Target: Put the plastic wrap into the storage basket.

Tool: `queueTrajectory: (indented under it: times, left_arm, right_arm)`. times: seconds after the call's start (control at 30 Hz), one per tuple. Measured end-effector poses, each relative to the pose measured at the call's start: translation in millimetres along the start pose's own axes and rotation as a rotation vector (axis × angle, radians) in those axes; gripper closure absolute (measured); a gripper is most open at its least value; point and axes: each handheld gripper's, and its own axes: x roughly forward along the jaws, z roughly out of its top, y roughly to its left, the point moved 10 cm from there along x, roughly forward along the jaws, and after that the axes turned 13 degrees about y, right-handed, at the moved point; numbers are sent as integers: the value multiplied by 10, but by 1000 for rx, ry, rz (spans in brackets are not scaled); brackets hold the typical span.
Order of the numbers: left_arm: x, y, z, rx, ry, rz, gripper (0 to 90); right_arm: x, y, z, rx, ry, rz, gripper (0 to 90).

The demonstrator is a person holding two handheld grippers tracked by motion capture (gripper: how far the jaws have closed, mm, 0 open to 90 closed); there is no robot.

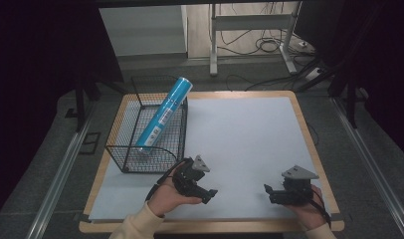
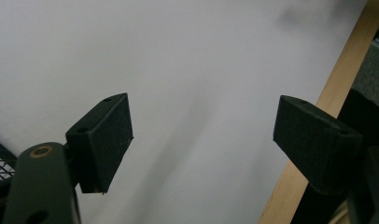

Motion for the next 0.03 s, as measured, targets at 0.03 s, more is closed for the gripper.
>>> queueTrajectory:
  times: [0.03]
  left_arm:
    - [0, -2, 1, -4, -3, -10, 190]
  right_arm:
    - [-2, 3, 3, -1, -2, 1, 74]
